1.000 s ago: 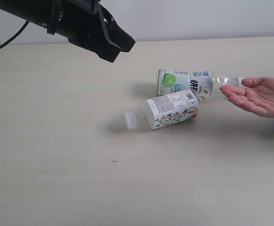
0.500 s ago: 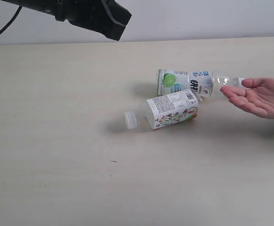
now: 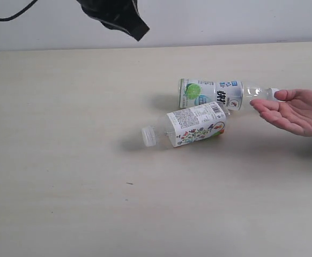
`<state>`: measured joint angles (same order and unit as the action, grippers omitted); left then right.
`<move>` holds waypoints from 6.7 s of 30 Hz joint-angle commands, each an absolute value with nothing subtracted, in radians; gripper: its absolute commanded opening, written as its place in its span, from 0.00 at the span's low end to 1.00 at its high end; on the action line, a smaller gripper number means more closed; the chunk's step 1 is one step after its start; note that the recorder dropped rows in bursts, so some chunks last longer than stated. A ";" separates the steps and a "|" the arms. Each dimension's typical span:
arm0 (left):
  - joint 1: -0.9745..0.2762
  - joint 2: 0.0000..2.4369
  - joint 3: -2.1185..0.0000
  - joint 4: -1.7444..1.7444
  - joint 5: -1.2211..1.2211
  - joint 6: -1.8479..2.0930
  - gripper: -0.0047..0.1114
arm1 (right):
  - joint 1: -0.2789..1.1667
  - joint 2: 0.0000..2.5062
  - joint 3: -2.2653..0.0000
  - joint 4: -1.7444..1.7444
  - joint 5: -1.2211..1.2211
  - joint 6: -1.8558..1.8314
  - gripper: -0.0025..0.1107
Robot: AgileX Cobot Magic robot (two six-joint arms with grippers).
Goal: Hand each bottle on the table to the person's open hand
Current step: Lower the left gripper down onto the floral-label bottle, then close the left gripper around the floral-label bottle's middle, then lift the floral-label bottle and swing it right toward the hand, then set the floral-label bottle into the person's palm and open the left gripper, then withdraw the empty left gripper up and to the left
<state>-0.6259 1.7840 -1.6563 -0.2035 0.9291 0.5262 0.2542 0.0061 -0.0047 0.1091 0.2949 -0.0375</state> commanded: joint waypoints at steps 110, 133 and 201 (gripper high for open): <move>-0.963 2.141 -2.022 -0.516 0.867 -0.346 0.04 | 0.256 0.000 0.000 0.107 0.287 -0.039 0.02; -0.966 2.385 -2.022 -0.743 0.633 -0.524 0.04 | 0.256 0.000 0.000 0.107 0.287 -0.039 0.02; -0.859 1.986 -1.850 -0.238 1.178 -0.082 0.04 | 0.256 0.000 0.000 0.107 0.287 -0.039 0.02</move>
